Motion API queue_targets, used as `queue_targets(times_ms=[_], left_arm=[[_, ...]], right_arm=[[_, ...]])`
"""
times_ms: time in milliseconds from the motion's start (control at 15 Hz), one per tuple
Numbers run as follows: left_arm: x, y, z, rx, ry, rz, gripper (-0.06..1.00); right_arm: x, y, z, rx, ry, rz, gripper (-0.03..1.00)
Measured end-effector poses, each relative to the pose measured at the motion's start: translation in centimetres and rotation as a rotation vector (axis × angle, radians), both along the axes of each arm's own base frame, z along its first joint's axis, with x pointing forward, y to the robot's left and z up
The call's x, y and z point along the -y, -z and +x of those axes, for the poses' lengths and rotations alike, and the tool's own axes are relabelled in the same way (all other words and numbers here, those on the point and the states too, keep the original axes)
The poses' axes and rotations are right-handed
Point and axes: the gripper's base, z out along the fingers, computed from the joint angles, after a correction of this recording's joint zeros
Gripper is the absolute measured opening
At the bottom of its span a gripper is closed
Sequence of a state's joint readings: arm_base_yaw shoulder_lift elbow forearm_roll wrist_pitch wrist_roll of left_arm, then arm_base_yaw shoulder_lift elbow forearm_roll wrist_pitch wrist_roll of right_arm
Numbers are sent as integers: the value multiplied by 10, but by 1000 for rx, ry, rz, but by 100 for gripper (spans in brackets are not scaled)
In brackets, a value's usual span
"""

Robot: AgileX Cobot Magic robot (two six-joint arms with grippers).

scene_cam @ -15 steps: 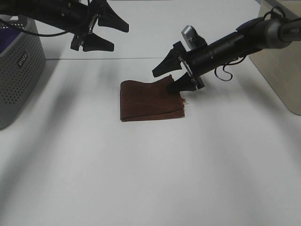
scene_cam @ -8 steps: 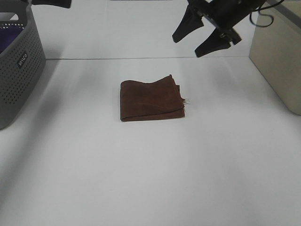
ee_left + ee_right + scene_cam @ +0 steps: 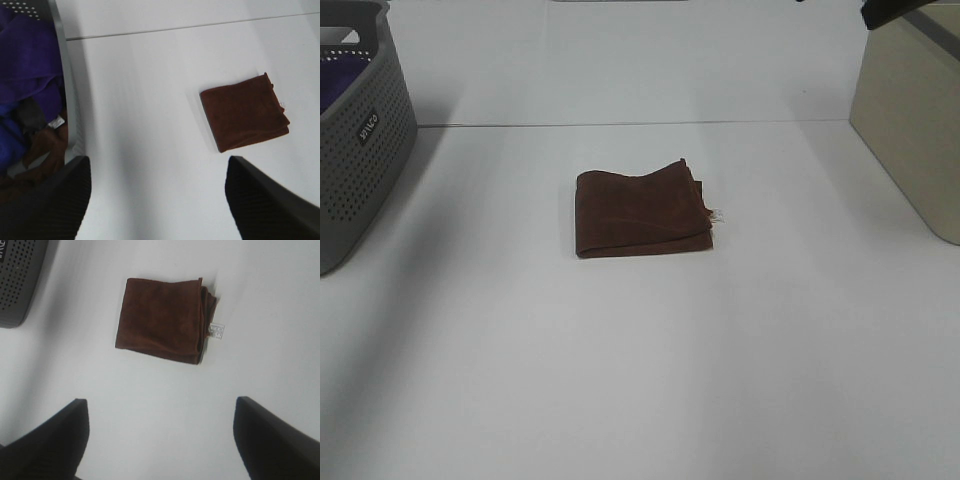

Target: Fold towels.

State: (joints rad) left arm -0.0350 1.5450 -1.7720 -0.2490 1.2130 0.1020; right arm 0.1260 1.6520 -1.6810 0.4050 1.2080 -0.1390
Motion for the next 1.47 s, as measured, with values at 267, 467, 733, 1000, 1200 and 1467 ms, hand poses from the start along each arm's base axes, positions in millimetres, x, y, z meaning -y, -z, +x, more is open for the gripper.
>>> queue_targets(times_ms=[267,467,733,1000,1200,1467], left_arm=[[-5,27,-94,-79,-12,12,71],[-8,83,-181,-146,-18,15,71],[-10,110,-247,-37,-21,11,71],[-13,134,-292,120,-26,8,71],[-13,153,-303,217,-31,7,71],[-14,157,-299,252,-10,34,71]], right_arm=[[11,7,-78,-42,1,-22,75],[21,34,-147,-89,5,-44,75],[31,66,-201,-94,21,-77,75],[42,93,-242,-6,49,-128,75],[54,106,-270,88,61,-214,75],[67,109,-287,214,146,-283,75]])
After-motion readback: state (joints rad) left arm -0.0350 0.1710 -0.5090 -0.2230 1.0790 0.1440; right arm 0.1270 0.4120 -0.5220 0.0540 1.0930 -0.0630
